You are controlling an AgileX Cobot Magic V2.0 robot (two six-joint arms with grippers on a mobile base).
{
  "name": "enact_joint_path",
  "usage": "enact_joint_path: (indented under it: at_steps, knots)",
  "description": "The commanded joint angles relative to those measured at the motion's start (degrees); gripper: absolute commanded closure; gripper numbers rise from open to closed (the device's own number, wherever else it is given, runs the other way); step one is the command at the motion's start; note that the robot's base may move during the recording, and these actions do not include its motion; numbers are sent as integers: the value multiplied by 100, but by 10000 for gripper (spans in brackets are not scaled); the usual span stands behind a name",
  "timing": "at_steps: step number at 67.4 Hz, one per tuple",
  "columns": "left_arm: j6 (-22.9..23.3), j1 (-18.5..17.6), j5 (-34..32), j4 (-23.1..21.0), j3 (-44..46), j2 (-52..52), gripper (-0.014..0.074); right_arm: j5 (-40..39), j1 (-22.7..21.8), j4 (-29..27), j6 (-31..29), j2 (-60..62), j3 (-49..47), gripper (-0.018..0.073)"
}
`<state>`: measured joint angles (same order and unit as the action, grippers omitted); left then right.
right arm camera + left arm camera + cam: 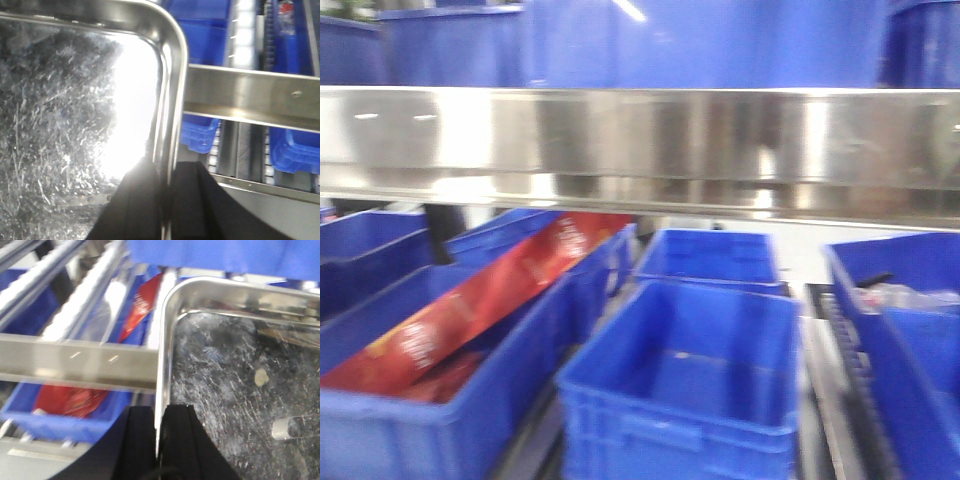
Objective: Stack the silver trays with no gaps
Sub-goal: 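Hold the tray with both grippers while driving to the other rack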
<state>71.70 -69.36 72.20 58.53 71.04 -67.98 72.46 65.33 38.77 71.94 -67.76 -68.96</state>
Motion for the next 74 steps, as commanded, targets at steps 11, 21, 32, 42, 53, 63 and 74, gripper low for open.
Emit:
enact_joint_path:
  at_steps: [11,21,32,42,53,63,74]
  knots:
    - [19,-22,-223,221,16,33,613,-249,41,49,-41,45,-20,563]
    - [19,-22,-223,221,16,33,613,-249,41,49,-41,45,-20,563]
    - [19,-22,-223,221,16,33,613,-249,41,49,-41,45,-20,563]
    - [19,-22,-223,221,16,33,613,-249,41,49,-41,45,-20,563]
    - [19,-22,-223,221,16,33,613,-249,41,49,-41,45,-20,563]
    - [19,-22,-223,221,16,33,613,-249,41,49,-41,45,-20,563]
    - [19,-22,-223,221,16,33,613,-249,41,49,-41,45,-20,563]
